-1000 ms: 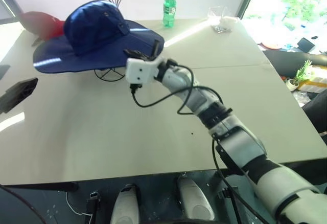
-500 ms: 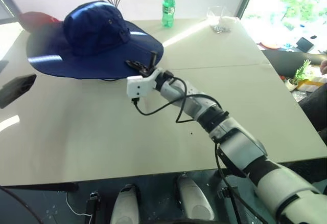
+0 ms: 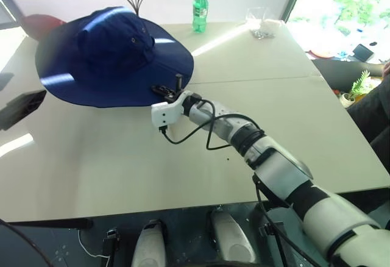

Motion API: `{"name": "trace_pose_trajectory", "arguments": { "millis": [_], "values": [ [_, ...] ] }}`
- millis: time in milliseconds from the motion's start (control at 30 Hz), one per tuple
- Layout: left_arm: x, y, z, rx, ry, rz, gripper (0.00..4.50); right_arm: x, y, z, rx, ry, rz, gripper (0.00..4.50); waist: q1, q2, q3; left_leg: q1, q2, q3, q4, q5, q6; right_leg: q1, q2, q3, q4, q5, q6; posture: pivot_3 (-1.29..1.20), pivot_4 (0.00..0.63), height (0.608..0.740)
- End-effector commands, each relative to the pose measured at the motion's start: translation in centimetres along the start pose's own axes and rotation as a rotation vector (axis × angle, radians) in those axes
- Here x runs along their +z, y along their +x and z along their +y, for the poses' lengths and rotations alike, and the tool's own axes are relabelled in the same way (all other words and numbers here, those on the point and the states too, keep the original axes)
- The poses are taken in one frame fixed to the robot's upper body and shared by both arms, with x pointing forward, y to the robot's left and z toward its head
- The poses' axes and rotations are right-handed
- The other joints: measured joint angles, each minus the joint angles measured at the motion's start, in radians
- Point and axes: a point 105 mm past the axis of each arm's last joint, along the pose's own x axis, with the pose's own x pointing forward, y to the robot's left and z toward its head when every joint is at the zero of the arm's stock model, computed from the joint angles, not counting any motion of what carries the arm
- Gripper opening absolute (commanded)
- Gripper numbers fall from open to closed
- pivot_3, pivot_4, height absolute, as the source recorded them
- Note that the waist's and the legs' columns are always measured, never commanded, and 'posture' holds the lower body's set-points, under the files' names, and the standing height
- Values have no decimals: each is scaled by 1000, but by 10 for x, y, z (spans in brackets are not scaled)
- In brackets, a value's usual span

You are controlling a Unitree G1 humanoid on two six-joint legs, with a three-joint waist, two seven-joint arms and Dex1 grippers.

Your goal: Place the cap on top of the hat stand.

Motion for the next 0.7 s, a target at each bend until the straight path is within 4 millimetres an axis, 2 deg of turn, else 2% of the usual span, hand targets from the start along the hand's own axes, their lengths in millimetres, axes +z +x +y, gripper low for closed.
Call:
{"name": "trace_pose_trajectory", "arguments": {
  "millis": [33, 167, 433, 600, 667, 700],
  "values": [
    [7, 0, -3, -7, 28, -27, 4500, 9, 4, -23, -53, -27, -46, 2354, 0, 0, 0, 0, 0, 0, 0, 0, 0, 0, 0, 0, 0, 0, 0, 0, 150, 739],
    [6, 2, -4, -15, 22, -28, 4500, 7, 1, -29, -65, -47, -44, 4460, 1, 0, 0, 0, 0, 0, 0, 0, 0, 0, 0, 0, 0, 0, 0, 0, 150, 739],
    [1, 13, -4, -44, 6, -29, 4500, -4, -26, -34, -31, -106, -49, 4460, 6, 0, 0, 0, 0, 0, 0, 0, 0, 0, 0, 0, 0, 0, 0, 0, 150, 739],
    [-3, 21, -3, -65, -1, -24, 4500, -2, -47, -36, 0, -76, -71, 4460, 8, 0, 0, 0, 0, 0, 1, 0, 0, 1, 0, 0, 0, 0, 0, 0, 150, 739],
    [-5, 25, -3, -77, 0, -17, 4500, -2, -65, -25, 79, -60, -77, 4460, 8, 0, 0, 0, 0, 0, 0, 0, 0, 1, 0, 0, 0, 0, 0, 0, 150, 739],
    [-5, 25, -2, -79, 0, -14, 4500, -7, -75, -27, 90, -41, -59, 4460, 9, 0, 0, 0, 0, 0, 0, 0, 0, 1, 1, 0, 0, 0, 0, 0, 150, 739]
  ]
}}
